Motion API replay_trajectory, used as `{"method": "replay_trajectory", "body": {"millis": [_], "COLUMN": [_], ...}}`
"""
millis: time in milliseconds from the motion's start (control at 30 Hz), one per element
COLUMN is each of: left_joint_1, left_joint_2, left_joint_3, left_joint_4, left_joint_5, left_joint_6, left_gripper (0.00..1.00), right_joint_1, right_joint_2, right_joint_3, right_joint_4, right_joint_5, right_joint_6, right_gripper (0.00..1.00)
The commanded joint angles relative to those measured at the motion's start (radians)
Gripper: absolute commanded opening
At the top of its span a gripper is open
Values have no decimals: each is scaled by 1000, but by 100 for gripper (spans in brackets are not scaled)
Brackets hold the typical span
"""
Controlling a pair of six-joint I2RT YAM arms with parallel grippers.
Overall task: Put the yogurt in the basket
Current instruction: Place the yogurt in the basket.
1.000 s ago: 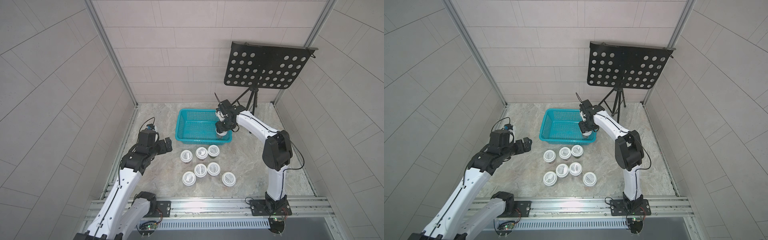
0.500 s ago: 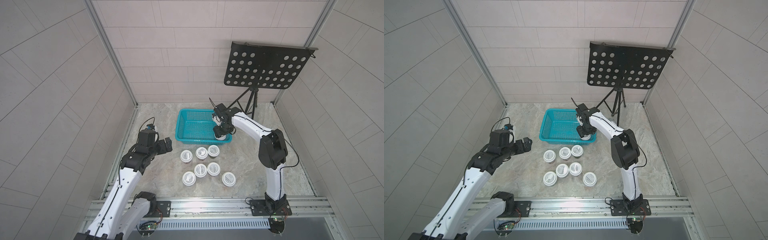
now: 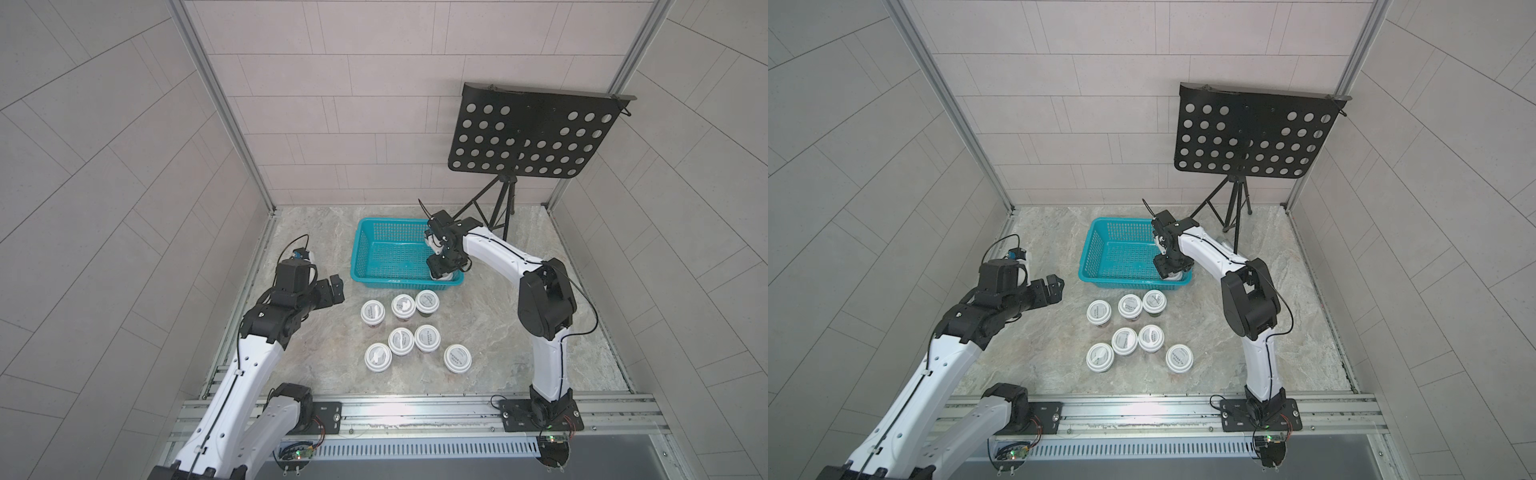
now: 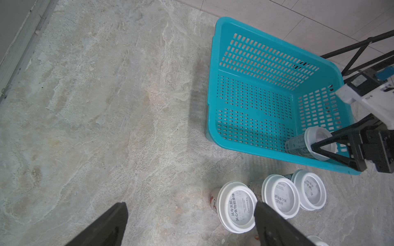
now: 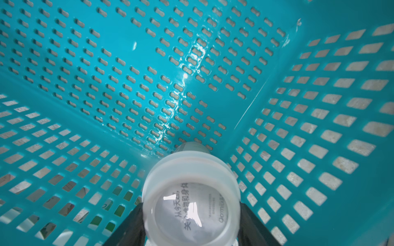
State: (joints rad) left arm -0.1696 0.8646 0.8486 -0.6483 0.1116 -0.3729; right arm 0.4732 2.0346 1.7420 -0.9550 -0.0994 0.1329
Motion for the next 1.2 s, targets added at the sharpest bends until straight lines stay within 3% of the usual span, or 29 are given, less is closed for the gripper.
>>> {"method": "replay_trajectory", "body": {"millis": [0, 367, 667, 1167], "left_joint_1": [6, 8, -3, -331], "left_joint_2": [1, 14, 45, 163], "left_joint_3": [-13, -11, -11, -6], "left_joint_4": [3, 4, 12, 4], "left_joint_5": [6, 36, 107, -127], "left_joint_6": [8, 8, 15, -75], "left_gripper": [100, 100, 100, 93], "right_joint_1": [5, -5, -75, -232], "right_joint_2": [-16, -197, -456, -797], "right_joint_3": [-27, -51, -274, -614], "right_joint_4": [-21, 39, 194, 304], "right_joint_5": [14, -7, -113, -205], "right_joint_6": [5, 37, 114, 175], "right_gripper": [71, 79, 79, 80]}}
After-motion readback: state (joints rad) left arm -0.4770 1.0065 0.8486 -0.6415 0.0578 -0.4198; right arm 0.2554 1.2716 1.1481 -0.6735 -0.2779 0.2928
